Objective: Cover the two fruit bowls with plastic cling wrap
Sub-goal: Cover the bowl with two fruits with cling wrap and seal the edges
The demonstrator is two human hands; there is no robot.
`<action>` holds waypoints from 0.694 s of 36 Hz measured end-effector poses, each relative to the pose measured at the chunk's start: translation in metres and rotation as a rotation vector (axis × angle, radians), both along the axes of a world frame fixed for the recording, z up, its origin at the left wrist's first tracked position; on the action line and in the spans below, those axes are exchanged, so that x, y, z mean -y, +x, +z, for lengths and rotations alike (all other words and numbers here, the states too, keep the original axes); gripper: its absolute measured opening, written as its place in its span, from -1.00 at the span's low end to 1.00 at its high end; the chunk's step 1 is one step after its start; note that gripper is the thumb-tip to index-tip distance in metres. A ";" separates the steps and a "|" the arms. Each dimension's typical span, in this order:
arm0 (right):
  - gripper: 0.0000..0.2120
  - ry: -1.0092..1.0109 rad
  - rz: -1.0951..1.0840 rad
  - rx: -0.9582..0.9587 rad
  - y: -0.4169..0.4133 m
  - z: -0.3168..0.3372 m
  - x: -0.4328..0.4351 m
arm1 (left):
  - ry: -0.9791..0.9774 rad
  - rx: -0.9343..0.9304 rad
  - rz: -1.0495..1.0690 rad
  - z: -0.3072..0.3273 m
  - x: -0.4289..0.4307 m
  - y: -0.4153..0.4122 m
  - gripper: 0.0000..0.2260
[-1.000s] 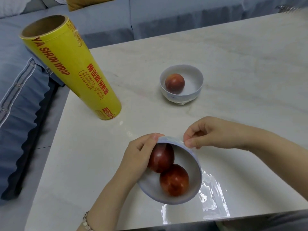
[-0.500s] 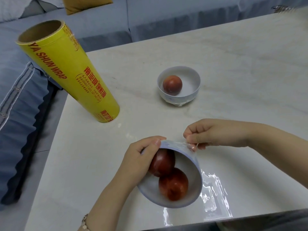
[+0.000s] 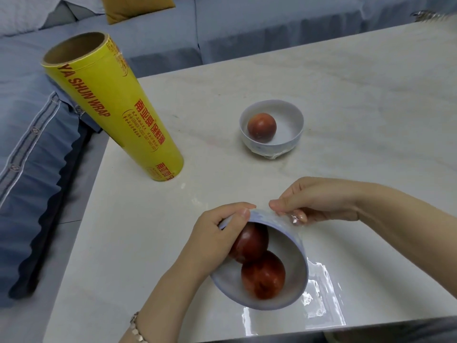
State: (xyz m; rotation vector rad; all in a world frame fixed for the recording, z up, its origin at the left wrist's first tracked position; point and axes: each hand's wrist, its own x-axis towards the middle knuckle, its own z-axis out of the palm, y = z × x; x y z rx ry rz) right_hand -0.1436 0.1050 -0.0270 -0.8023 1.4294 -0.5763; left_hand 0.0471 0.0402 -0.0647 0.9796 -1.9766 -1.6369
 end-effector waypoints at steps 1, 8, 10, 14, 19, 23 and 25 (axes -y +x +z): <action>-0.54 0.028 0.011 -0.017 -0.002 0.001 0.001 | -0.005 0.004 0.001 0.000 0.000 0.000 -0.69; -0.75 0.019 0.021 0.072 0.002 0.008 0.001 | -0.007 0.006 -0.011 0.000 -0.001 0.000 -0.72; -0.80 -0.043 -0.070 0.116 0.005 0.003 -0.001 | -0.010 0.007 -0.018 0.000 -0.001 0.001 -0.67; -0.85 -0.138 -0.328 0.157 0.015 -0.008 -0.005 | -0.018 -0.013 -0.009 0.003 -0.002 0.001 -0.75; -0.78 -0.234 -0.558 0.055 0.029 -0.018 -0.006 | -0.044 0.003 0.029 0.004 -0.003 0.000 -0.88; -0.77 -0.266 -0.631 -0.036 0.035 -0.023 -0.002 | -0.049 -0.003 0.044 0.004 -0.004 0.001 -0.87; -0.77 -0.289 -0.626 -0.103 0.037 -0.027 0.000 | -0.054 -0.011 0.044 0.004 -0.004 0.003 -0.87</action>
